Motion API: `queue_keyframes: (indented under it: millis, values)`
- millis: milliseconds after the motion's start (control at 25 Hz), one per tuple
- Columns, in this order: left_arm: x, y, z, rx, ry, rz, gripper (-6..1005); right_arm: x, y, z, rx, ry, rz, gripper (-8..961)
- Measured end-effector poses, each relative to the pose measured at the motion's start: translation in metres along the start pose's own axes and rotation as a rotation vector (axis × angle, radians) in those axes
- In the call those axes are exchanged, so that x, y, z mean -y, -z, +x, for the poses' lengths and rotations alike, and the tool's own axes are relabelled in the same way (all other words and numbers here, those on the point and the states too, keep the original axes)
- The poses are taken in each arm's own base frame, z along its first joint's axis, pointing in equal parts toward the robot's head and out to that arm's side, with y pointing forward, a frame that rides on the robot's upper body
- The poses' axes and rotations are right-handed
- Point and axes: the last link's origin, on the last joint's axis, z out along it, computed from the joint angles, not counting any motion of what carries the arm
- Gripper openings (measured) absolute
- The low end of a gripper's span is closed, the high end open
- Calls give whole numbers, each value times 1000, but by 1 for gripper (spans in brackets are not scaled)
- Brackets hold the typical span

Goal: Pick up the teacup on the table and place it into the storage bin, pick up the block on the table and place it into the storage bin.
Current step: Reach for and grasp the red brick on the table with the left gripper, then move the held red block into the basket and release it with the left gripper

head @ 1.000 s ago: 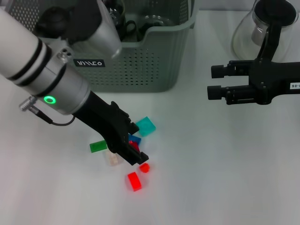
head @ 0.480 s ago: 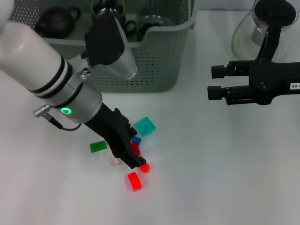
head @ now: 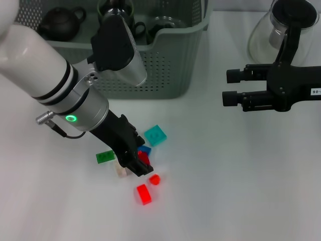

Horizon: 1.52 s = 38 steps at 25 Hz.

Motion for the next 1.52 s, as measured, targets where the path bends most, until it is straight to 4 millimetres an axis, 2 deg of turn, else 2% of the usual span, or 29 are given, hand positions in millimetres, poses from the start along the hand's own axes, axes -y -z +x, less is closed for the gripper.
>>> queue_keyframes:
  millis: [120, 320, 560, 680, 1080, 1520]
  values:
    - [0, 0, 1, 1, -3, 2, 804, 0, 0, 0, 1, 1, 1, 776]
    - [0, -1, 2, 6, -10, 2, 600, 0, 0, 0, 2, 5, 3, 776]
    - [-1, -5, 2, 23, -19, -8, 429, 1, 1, 0, 2, 10, 5, 776]
    - [-1, -5, 3, 23, -21, -6, 241, 1, 2, -1, 2, 11, 6, 776]
    - [3, -4, 6, 22, -16, 14, 158, 1, 2, -1, 2, 11, 8, 776]
    - [0, 6, 13, 49, -36, -6, 163, 2, 4, -1, 4, 12, 14, 775]
